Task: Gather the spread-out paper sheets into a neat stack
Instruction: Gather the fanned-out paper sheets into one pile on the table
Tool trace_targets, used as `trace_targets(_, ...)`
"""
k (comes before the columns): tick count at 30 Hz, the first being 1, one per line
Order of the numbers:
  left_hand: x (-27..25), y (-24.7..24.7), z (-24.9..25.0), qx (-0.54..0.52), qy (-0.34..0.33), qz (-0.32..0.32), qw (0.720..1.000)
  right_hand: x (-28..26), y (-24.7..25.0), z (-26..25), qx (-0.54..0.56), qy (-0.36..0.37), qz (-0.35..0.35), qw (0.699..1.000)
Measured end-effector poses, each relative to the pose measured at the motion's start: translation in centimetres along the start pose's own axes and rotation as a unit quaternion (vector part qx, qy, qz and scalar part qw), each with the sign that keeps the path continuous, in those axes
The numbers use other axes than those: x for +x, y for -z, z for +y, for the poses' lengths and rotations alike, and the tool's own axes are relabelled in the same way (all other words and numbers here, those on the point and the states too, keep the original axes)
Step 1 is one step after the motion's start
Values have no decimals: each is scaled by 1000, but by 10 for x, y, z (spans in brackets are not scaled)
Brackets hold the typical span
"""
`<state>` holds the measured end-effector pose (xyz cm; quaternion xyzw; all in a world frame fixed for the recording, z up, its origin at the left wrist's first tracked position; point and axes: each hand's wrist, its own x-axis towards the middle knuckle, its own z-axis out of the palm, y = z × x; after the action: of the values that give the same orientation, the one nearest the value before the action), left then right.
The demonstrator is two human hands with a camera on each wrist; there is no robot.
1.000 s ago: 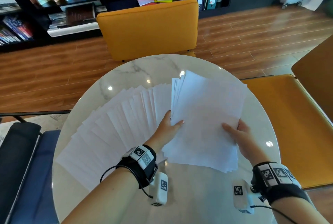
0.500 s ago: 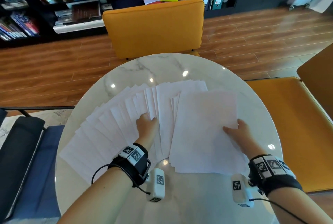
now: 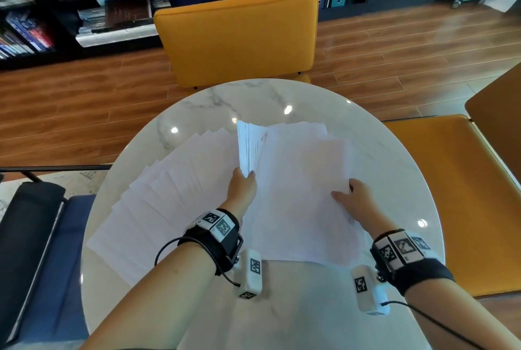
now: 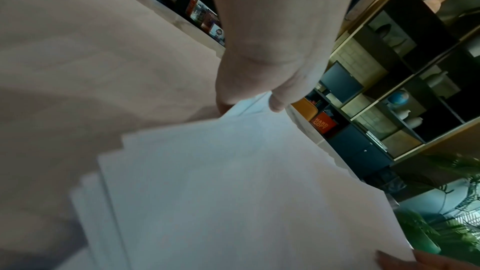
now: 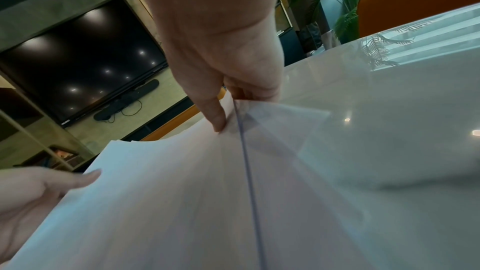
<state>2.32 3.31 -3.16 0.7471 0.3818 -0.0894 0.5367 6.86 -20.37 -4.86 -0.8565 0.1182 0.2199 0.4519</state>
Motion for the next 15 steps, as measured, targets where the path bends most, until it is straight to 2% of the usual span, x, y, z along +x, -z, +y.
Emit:
trace_targets(6,-4,-11,-1,-23,-44,-25,998,5,-6,1,-125,-8,-4,992)
trace_targets(8,-9,-10,-3,-30,-71,-28,997,4,-5,1,-136,-8,6,991)
trace_targets(10,-14,-8,-5,-46,-99,-30,994,3,-2,3,-90,11,21,996)
trace_targets(12,-18,-6,-6,-61,-116,-37,991,0,5,7,30,21,23,999)
trace_targets(15,-23,0,-8,-92,-120,-52,987,-2,17,12,173,-4,-5,985)
